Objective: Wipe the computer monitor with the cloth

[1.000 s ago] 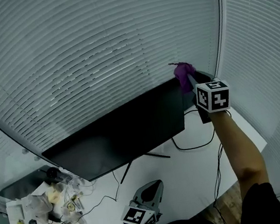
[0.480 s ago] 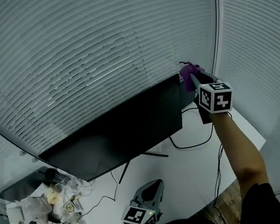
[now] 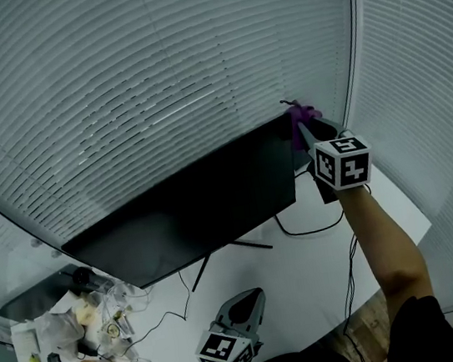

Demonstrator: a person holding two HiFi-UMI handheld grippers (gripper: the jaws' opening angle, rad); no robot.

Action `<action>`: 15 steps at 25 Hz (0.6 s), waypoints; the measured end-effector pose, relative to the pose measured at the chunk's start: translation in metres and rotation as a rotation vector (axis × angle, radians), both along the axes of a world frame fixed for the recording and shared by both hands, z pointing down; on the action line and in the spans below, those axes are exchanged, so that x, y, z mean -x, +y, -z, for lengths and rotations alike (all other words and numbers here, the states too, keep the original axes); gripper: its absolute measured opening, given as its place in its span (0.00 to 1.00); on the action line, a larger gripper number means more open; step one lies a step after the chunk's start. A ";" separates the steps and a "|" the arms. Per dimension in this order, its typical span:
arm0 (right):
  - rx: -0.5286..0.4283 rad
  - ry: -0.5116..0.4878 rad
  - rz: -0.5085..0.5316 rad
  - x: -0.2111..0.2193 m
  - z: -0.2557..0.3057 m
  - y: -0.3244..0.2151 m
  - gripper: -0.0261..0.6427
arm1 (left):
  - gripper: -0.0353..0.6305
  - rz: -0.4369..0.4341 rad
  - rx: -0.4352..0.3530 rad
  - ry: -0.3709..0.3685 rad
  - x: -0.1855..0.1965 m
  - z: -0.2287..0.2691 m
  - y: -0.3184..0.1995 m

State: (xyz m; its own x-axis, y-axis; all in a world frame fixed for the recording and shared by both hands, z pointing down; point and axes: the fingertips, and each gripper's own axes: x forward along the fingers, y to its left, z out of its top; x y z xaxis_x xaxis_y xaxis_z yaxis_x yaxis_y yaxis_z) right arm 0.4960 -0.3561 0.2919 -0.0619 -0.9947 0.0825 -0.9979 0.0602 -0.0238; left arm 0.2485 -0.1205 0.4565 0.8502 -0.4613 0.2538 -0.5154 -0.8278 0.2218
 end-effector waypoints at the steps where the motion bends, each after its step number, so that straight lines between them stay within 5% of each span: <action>1: 0.004 0.008 0.005 0.001 -0.002 0.000 0.15 | 0.06 0.001 0.002 0.001 -0.001 0.000 0.000; 15: 0.061 0.055 0.030 0.009 -0.059 -0.004 0.15 | 0.06 0.018 0.059 -0.022 0.000 -0.027 0.007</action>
State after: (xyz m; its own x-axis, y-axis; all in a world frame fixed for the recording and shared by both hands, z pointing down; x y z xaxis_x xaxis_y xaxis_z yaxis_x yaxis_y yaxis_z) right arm 0.4866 -0.3600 0.3508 -0.0852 -0.9854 0.1471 -0.9956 0.0901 0.0269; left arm 0.2481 -0.1133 0.4836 0.8356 -0.4602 0.3000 -0.5355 -0.8040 0.2586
